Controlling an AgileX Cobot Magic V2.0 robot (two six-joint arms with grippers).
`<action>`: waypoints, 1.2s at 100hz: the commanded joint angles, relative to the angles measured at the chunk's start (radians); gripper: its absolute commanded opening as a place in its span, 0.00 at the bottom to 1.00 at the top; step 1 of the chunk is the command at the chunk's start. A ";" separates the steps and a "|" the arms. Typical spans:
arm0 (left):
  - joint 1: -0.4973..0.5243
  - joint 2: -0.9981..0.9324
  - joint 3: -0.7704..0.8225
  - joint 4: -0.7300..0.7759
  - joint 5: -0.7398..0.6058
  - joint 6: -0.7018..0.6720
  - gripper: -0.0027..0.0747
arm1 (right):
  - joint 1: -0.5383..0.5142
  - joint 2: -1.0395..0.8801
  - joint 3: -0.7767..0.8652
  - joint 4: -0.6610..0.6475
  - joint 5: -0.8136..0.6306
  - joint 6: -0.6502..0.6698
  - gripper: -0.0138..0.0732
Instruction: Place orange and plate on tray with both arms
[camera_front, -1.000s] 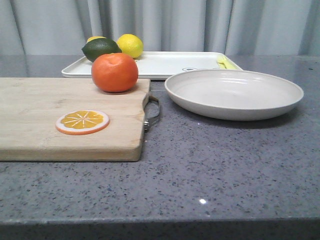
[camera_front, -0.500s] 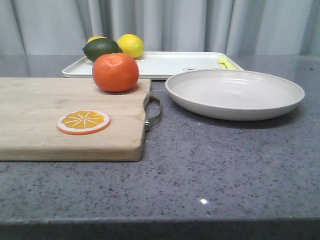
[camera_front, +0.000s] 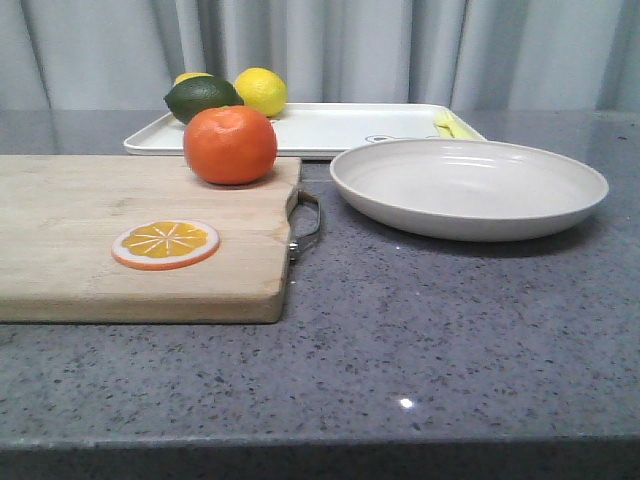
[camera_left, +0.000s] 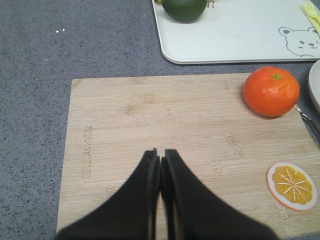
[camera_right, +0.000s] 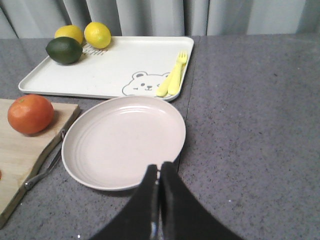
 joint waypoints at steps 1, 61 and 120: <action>-0.001 0.023 -0.036 -0.022 -0.058 0.002 0.01 | -0.007 0.017 -0.032 -0.003 -0.110 -0.011 0.08; -0.001 0.044 -0.036 -0.076 -0.043 0.042 0.01 | -0.007 0.017 -0.032 -0.003 -0.074 -0.011 0.12; -0.001 0.044 -0.036 -0.227 -0.070 0.218 0.88 | -0.007 0.017 -0.032 -0.003 -0.087 -0.011 0.68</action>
